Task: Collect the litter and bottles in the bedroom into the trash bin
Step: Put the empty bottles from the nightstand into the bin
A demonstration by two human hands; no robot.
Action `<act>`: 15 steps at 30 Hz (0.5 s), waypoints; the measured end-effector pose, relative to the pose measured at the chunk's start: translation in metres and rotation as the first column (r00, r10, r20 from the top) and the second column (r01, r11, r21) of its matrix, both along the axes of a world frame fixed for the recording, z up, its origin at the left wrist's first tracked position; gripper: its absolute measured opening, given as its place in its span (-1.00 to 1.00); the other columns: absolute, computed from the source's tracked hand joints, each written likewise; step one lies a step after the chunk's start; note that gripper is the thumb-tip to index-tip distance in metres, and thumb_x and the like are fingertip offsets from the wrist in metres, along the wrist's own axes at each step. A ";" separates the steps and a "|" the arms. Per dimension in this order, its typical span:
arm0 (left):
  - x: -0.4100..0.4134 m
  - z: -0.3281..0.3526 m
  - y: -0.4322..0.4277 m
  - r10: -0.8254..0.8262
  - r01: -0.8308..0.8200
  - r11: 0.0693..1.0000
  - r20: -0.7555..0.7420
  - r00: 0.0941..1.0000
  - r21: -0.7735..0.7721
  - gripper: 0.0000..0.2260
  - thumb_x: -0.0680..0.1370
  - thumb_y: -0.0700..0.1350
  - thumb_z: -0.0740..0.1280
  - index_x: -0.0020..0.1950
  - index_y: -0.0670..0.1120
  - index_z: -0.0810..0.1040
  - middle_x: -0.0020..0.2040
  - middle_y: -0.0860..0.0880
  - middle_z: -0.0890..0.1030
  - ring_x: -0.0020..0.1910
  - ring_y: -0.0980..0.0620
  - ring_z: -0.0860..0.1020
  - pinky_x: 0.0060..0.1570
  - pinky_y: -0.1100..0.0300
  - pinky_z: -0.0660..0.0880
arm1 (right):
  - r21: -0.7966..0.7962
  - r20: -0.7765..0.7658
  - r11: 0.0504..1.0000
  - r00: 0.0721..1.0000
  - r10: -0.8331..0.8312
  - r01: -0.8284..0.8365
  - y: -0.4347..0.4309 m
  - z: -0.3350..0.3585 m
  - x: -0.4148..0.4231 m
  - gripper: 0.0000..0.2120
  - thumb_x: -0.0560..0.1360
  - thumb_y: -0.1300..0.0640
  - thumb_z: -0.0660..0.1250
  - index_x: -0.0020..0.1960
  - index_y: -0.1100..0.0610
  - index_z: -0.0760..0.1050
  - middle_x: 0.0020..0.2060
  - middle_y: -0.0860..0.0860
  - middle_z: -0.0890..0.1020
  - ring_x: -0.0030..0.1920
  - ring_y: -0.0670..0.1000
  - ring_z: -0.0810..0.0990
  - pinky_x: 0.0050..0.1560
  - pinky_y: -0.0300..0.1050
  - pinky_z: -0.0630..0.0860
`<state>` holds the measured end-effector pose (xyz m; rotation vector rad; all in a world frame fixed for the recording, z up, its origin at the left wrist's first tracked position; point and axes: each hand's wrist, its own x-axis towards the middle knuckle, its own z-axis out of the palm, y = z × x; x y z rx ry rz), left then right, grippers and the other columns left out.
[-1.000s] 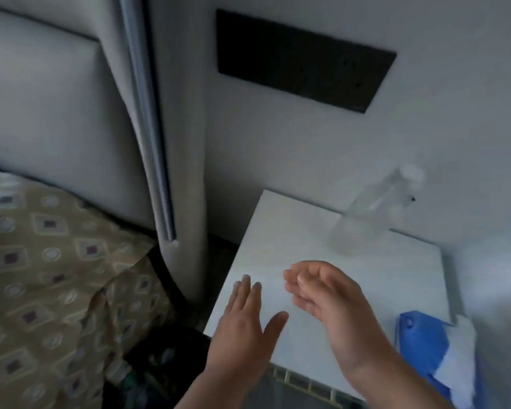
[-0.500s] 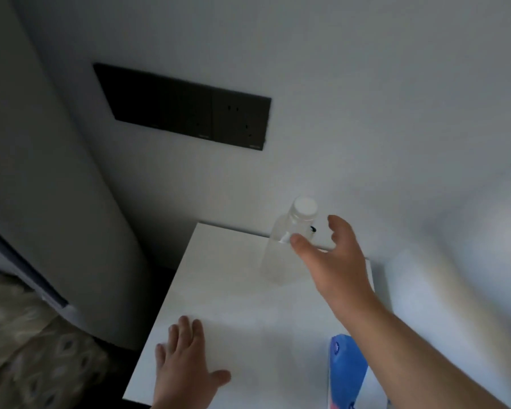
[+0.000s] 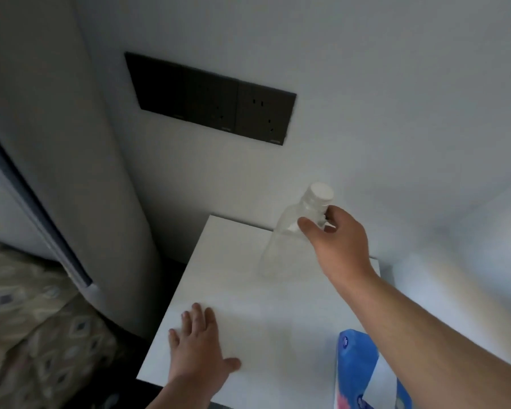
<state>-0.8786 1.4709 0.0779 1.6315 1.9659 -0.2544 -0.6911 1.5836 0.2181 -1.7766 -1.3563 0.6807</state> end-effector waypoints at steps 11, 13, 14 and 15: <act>-0.101 0.009 -0.064 -0.120 0.086 0.960 0.114 0.986 0.266 -0.48 0.55 0.13 0.16 0.50 0.07 0.22 0.56 0.06 0.08 0.54 0.03 0.06 0.46 0.07 0.12 | 0.074 -0.283 0.938 0.895 0.345 -0.338 -0.098 0.042 -0.086 -0.75 0.36 0.06 0.43 0.03 0.04 0.56 -0.10 -0.10 0.69 -0.07 -0.17 0.65 -0.10 -0.39 0.48; -0.135 -0.010 -0.103 -0.032 0.003 0.970 0.117 0.993 0.244 -0.57 0.45 0.17 0.16 0.19 0.03 0.60 0.32 0.00 0.53 0.28 0.02 0.52 0.12 0.10 0.53 | 0.020 -0.339 0.907 0.850 0.402 -0.421 -0.116 0.030 -0.113 -0.71 0.34 0.04 0.41 0.05 0.04 0.54 -0.08 -0.08 0.69 -0.06 -0.11 0.66 -0.07 -0.25 0.51; -0.155 -0.022 -0.124 0.022 -0.063 0.959 0.149 0.989 0.276 -0.57 0.43 0.21 0.13 0.00 0.01 0.67 0.12 0.00 0.66 0.06 0.04 0.65 -0.11 0.19 0.60 | -0.012 -0.350 0.887 0.833 0.429 -0.462 -0.125 0.022 -0.126 -0.70 0.33 0.04 0.41 0.05 0.02 0.53 -0.08 -0.08 0.69 -0.06 -0.11 0.66 -0.07 -0.21 0.51; -0.171 -0.031 -0.145 0.097 -0.136 0.961 0.166 0.981 0.243 -0.56 0.45 0.24 0.09 -0.13 0.04 0.68 -0.04 0.03 0.70 -0.11 0.08 0.68 -0.27 0.27 0.58 | -0.043 -0.348 0.866 0.820 0.454 -0.498 -0.133 0.013 -0.139 -0.70 0.33 0.02 0.41 0.06 -0.01 0.53 -0.07 -0.10 0.68 -0.06 -0.11 0.65 -0.06 -0.18 0.51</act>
